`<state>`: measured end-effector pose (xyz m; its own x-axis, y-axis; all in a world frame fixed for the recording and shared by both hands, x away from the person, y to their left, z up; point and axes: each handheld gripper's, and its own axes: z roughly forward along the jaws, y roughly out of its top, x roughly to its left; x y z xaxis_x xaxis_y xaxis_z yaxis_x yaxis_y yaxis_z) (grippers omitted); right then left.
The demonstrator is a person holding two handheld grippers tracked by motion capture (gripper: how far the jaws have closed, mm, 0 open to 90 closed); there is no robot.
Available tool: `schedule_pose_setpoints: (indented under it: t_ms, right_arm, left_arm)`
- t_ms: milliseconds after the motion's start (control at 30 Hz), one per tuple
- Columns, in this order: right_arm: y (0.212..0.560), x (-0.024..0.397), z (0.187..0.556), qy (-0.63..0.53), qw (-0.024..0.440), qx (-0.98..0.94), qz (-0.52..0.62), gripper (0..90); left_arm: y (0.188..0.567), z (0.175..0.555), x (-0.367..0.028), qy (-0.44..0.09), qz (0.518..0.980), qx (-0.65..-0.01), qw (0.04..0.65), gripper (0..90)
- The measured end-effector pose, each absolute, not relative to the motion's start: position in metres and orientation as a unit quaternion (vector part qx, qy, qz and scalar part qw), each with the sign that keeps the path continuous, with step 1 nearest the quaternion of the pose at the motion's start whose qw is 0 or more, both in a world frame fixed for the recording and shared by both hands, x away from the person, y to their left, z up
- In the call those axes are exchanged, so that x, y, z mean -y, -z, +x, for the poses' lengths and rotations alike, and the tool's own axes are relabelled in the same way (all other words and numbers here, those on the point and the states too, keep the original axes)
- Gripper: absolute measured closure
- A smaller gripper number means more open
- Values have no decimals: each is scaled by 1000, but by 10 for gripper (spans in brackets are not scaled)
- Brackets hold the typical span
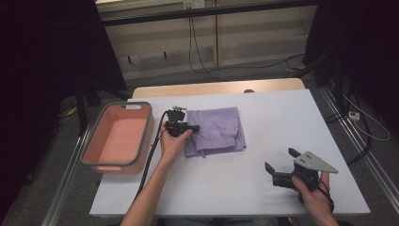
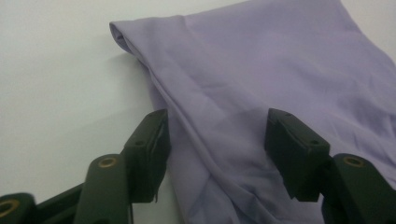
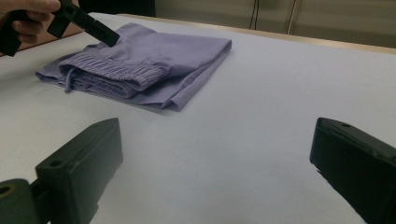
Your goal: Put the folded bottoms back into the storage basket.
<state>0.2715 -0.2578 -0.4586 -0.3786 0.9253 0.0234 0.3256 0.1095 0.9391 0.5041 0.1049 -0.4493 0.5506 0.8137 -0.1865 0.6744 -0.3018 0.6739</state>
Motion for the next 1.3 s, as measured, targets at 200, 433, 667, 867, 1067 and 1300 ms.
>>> schedule_pose_setpoints:
  t_ms: [200, 433, 667, 867, 1067, 1300]
  right_arm:
    - [458, 258, 271, -481, 312, -677, 462, 21]
    - [459, 257, 271, -480, 312, -677, 462, 21]
    - [459, 257, 271, -479, 312, -679, 461, 21]
    - [459, 257, 271, -480, 312, -678, 462, 21]
    - [459, 257, 272, -479, 312, -679, 460, 21]
    - [459, 256, 272, -479, 311, -680, 461, 21]
  left_arm:
    - [455, 507, -106, -93, 800, -476, 352, 416]
    - [456, 506, -106, -87, 798, -480, 354, 423]
    - [457, 505, -104, -41, 789, -482, 380, 542]
    - [457, 503, -100, -36, 790, -479, 380, 575]
    - [457, 502, -101, -19, 793, -473, 383, 654]
    - [457, 499, -97, -23, 793, -475, 381, 696]
